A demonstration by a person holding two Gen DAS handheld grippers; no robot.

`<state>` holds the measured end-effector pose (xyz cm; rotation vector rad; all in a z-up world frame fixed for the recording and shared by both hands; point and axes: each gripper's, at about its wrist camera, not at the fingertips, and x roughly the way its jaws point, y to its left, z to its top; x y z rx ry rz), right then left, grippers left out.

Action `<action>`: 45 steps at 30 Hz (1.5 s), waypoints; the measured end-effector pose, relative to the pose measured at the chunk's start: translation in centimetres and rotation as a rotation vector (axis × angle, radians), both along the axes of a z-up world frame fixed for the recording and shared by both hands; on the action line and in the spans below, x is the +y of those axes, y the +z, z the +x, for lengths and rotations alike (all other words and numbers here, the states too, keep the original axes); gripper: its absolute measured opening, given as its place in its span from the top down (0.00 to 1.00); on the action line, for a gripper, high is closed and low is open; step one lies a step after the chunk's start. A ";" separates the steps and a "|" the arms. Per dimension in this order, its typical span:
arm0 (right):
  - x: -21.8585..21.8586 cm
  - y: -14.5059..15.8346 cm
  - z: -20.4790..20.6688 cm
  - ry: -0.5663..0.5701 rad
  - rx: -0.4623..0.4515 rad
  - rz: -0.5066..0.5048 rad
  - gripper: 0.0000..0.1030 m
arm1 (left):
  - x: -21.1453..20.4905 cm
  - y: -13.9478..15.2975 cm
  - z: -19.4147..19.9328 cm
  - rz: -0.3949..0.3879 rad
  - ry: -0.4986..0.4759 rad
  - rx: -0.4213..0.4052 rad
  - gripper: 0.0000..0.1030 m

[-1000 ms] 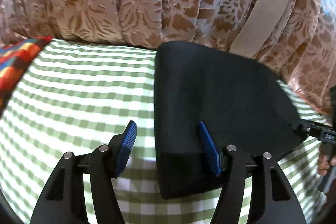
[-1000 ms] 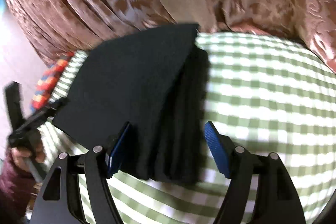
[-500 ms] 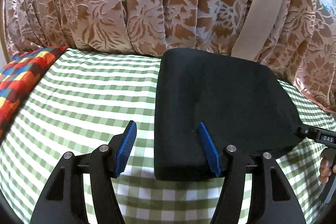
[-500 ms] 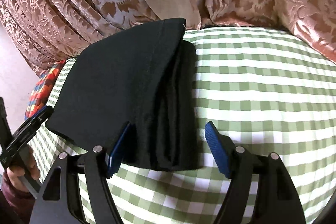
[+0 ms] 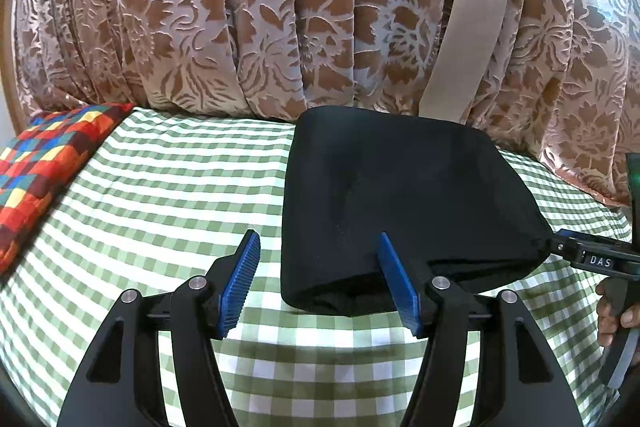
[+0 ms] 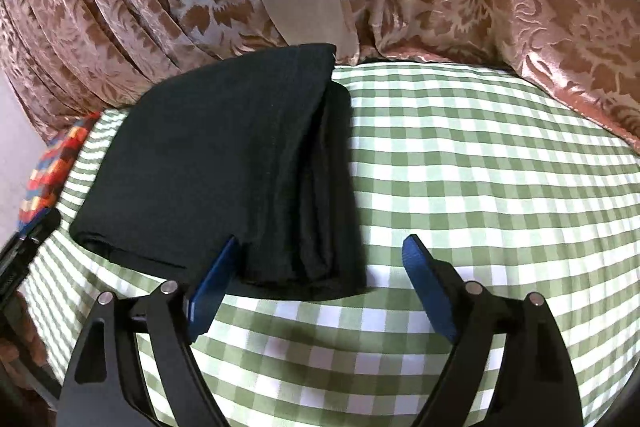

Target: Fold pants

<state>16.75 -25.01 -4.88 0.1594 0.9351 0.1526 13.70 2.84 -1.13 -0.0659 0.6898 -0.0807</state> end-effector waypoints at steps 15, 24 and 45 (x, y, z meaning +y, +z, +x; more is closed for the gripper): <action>0.1 3.2 -3.0 -0.083 -0.111 -0.028 0.10 | 0.8 -0.1 -2.1 -0.036 0.037 0.014 0.24; 5.5 5.5 -8.6 -0.065 -0.207 -0.096 0.02 | 0.3 1.0 -7.2 -0.044 0.042 -0.024 0.12; 7.7 3.9 -13.1 -0.123 -0.222 -0.148 0.02 | -1.6 1.6 -11.0 -0.015 0.041 -0.045 0.04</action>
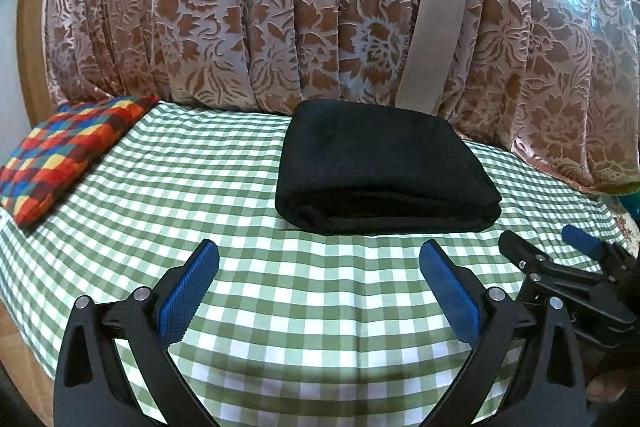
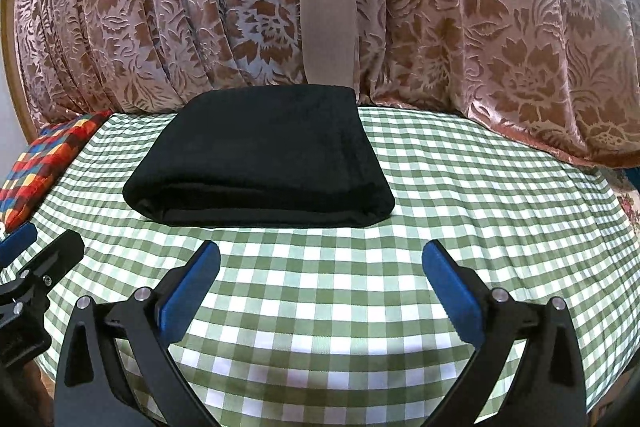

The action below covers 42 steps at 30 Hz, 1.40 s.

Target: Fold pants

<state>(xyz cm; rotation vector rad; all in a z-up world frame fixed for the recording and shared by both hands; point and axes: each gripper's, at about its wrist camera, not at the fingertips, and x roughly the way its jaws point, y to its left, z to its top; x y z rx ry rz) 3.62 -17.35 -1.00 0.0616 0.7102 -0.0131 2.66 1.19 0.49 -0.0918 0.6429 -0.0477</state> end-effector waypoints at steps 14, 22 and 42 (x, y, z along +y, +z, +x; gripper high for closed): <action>0.1 0.2 -0.6 -0.006 -0.028 -0.010 0.02 | 0.4 0.4 -0.1 0.042 0.095 -0.018 0.04; 0.6 0.2 -0.7 0.009 -0.026 -0.021 0.02 | 0.4 0.6 -0.4 0.061 0.091 -0.026 0.04; 1.0 0.2 -0.9 0.019 -0.033 -0.026 0.02 | 0.8 0.5 -0.5 0.068 0.097 -0.026 0.04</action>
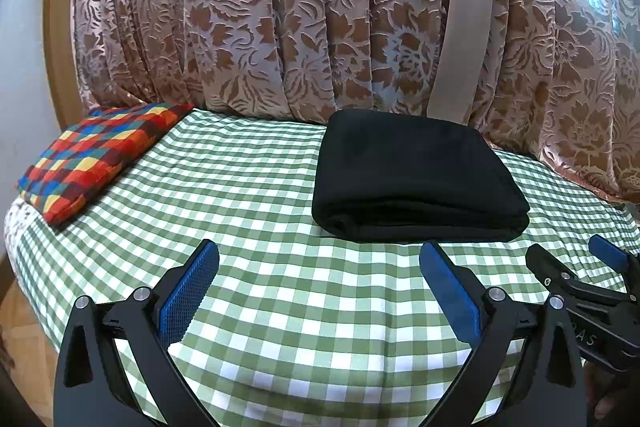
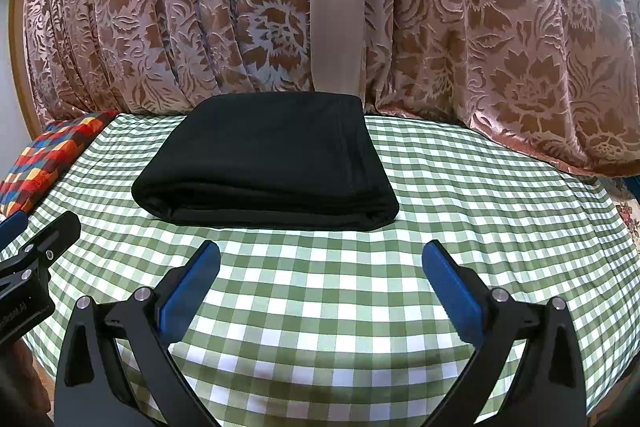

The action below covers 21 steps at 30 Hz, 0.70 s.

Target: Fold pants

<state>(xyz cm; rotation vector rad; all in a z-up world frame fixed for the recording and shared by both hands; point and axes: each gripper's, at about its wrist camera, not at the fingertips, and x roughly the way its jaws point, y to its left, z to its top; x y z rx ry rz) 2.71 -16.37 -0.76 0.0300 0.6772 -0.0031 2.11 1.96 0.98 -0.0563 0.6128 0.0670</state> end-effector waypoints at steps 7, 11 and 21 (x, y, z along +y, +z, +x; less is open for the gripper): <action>0.2 0.0 -0.1 -0.002 -0.002 -0.004 0.02 | 0.1 0.0 -0.1 0.003 0.000 -0.001 0.04; 0.3 0.0 -0.2 -0.002 -0.004 -0.004 0.02 | 0.1 0.0 -0.2 0.002 0.001 -0.004 0.04; 0.4 0.1 -0.4 0.002 -0.009 -0.009 0.02 | 0.3 0.1 -0.8 0.004 0.002 -0.012 0.04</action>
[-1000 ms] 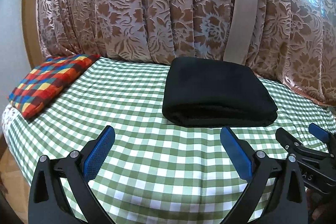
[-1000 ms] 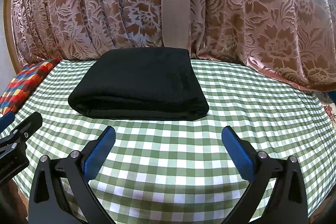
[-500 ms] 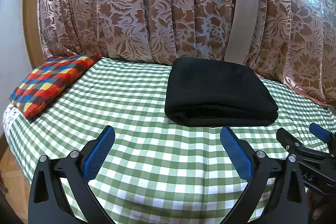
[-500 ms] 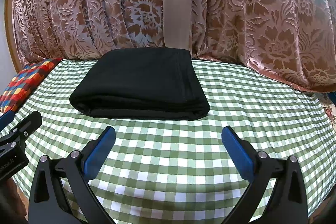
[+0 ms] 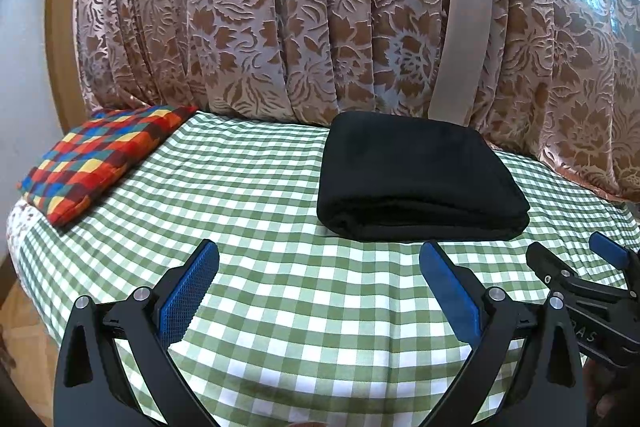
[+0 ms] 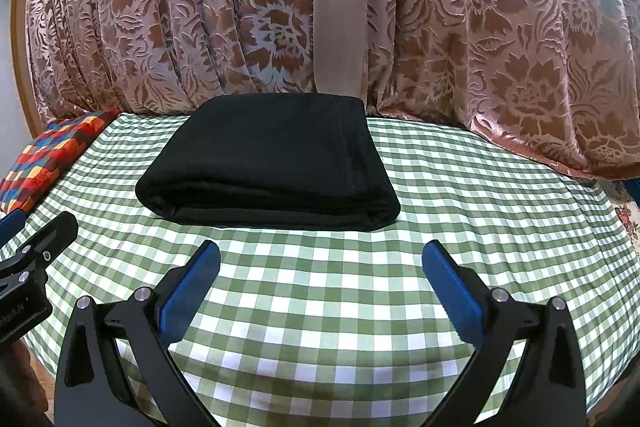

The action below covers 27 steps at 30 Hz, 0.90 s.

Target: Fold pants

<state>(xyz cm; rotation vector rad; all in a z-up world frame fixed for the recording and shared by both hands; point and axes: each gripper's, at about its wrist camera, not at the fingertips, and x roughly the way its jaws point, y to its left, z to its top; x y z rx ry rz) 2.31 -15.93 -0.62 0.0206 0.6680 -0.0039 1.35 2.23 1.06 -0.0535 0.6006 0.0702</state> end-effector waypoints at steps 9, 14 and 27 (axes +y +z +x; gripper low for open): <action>0.1 0.0 -0.1 0.000 0.001 -0.003 0.02 | -0.1 0.2 0.0 -0.002 -0.001 -0.003 0.04; -0.1 -0.1 0.1 0.006 0.007 -0.006 0.02 | 0.1 0.1 0.0 0.012 0.008 -0.008 0.04; -0.7 -0.5 0.6 0.013 0.018 0.002 0.02 | 0.0 -0.9 1.0 -0.010 -0.012 0.046 0.04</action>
